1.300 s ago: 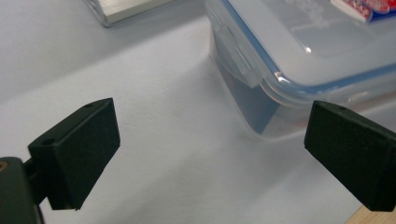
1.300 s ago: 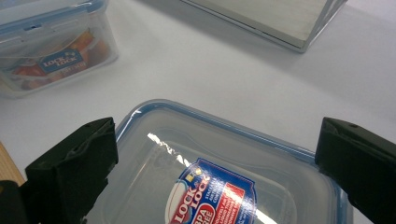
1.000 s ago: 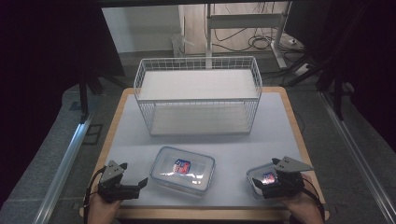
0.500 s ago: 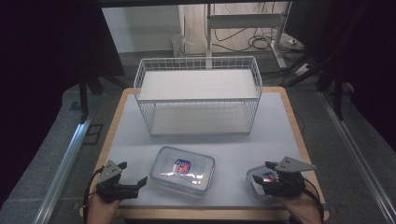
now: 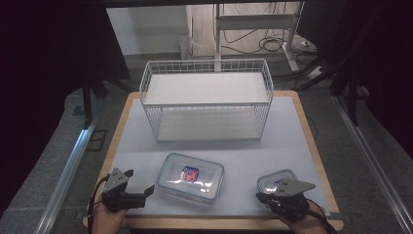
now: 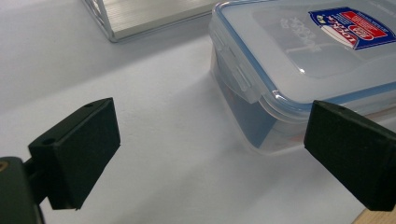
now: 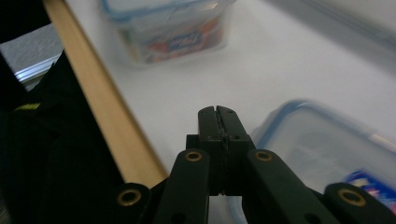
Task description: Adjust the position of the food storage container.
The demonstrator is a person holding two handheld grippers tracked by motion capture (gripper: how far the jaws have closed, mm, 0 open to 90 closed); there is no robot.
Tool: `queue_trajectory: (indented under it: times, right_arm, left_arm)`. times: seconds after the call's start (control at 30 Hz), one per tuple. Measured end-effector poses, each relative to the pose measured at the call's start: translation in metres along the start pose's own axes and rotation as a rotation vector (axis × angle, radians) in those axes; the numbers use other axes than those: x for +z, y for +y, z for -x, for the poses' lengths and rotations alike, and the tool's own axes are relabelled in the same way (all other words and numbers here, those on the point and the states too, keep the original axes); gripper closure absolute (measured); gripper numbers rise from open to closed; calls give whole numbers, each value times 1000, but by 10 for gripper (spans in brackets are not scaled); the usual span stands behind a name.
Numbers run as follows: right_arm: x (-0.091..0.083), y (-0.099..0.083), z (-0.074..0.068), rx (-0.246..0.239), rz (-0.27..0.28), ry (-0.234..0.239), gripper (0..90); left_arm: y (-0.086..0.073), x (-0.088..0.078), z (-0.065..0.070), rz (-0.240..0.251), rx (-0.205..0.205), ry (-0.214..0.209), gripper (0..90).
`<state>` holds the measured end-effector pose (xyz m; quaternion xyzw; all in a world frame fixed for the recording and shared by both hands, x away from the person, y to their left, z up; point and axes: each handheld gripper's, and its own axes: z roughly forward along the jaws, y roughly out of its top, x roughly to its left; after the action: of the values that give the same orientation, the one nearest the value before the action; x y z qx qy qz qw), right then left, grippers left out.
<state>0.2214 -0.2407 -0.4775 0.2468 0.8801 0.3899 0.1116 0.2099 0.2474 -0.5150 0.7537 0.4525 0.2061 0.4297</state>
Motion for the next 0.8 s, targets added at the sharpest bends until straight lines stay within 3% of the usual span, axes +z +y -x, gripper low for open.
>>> queue_trajectory:
  times: [0.2, 0.33, 0.57, 0.73, 0.8]
  right_arm:
    - [7, -11, -3, 12, -64, 14, 894]
    - [6, -12, 2, 8, -65, 30, 895]
    - [3, -13, 15, 18, -69, -28, 895]
    - [2, -14, 38, 66, -56, -74, 895]
    - [2, -14, 41, 73, -54, -81, 895]
  left_arm:
    - [-1, 2, 0, -11, 1, 3, 34]
    - [-1, 2, 0, -11, -4, -4, 34]
    - [-1, 5, 1, -22, 4, -8, 35]
    - [0, 8, 3, -37, 13, -12, 39]
    - [0, 8, 3, -38, 14, -12, 40]
